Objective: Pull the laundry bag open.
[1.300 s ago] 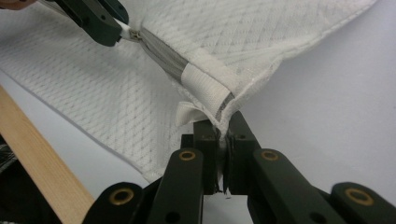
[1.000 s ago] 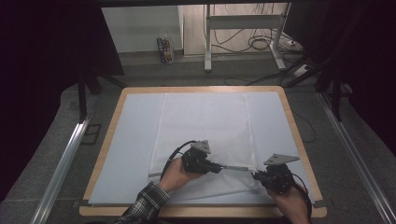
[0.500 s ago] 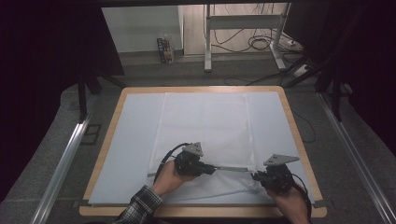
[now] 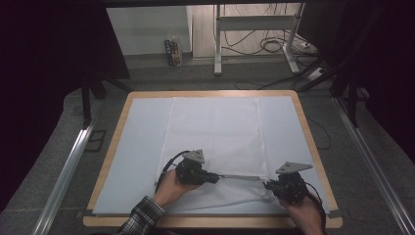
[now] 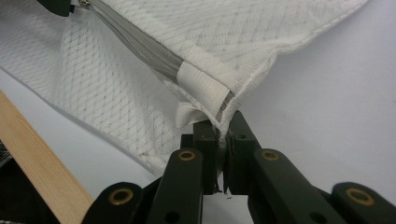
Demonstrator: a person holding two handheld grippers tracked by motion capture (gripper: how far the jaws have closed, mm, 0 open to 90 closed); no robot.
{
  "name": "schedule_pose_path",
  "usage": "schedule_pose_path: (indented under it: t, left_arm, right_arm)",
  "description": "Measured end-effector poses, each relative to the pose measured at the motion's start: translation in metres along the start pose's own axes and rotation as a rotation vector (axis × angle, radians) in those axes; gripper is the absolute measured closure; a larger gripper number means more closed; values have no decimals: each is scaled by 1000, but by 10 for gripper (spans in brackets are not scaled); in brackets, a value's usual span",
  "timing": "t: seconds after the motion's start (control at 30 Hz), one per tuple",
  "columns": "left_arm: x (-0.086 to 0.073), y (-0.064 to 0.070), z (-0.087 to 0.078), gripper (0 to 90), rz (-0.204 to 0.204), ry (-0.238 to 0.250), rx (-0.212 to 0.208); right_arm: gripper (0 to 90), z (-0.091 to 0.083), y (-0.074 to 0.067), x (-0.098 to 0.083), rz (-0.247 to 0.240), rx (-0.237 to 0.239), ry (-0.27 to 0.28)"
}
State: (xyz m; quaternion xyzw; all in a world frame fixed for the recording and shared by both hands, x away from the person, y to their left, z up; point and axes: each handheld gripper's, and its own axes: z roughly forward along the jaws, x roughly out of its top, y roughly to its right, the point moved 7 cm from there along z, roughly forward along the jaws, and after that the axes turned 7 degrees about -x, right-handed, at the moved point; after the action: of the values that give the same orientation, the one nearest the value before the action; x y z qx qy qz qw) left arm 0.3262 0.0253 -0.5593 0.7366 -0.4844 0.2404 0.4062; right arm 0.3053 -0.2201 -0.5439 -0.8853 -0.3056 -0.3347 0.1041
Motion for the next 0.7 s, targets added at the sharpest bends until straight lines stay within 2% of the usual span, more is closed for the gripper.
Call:
schedule_pose_path:
  t: [0.3, 0.53, 0.7]
  left_arm:
    - [-6, 2, -8, 874, -7, 4, -1]
    - [-9, 1, -15, 874, -12, 2, 20]
    - [-10, 2, -20, 874, -14, 11, 18]
  right_arm:
    - [845, 1, -3, -1, -6, 11, -3]
    - [845, 1, -2, -1, -6, 10, -3]
    - [846, 1, -3, 0, -14, 11, 8]
